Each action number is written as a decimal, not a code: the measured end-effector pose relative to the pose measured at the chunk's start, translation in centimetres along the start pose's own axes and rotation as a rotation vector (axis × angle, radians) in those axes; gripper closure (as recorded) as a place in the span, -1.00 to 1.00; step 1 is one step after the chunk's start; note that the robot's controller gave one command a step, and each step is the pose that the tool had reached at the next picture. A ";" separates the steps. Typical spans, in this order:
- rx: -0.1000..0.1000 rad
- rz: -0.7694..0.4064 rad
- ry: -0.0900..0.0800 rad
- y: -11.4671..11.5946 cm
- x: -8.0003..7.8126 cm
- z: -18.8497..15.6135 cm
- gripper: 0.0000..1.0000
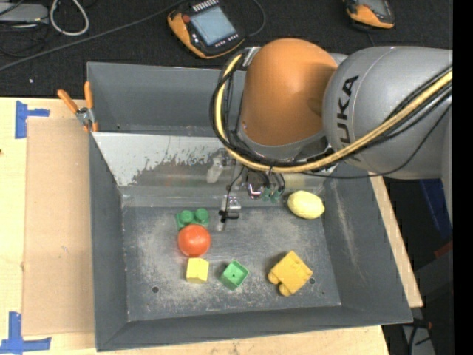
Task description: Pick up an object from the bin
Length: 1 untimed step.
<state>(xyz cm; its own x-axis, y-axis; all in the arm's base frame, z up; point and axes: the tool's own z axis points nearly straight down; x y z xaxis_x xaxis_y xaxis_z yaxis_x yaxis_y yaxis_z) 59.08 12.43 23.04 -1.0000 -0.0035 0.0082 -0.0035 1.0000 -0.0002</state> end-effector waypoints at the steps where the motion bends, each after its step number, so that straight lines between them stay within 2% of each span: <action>1: -0.001 0.003 -0.008 -0.1 -0.1 -0.5 -1.00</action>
Offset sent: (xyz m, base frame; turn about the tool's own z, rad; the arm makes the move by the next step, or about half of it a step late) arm -0.0096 0.0244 -0.1604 -0.3742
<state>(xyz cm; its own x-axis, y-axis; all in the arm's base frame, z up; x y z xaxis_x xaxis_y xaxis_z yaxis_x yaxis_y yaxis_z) 59.23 12.35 23.53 -1.0000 -0.0001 0.0003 -0.0001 1.0000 0.0007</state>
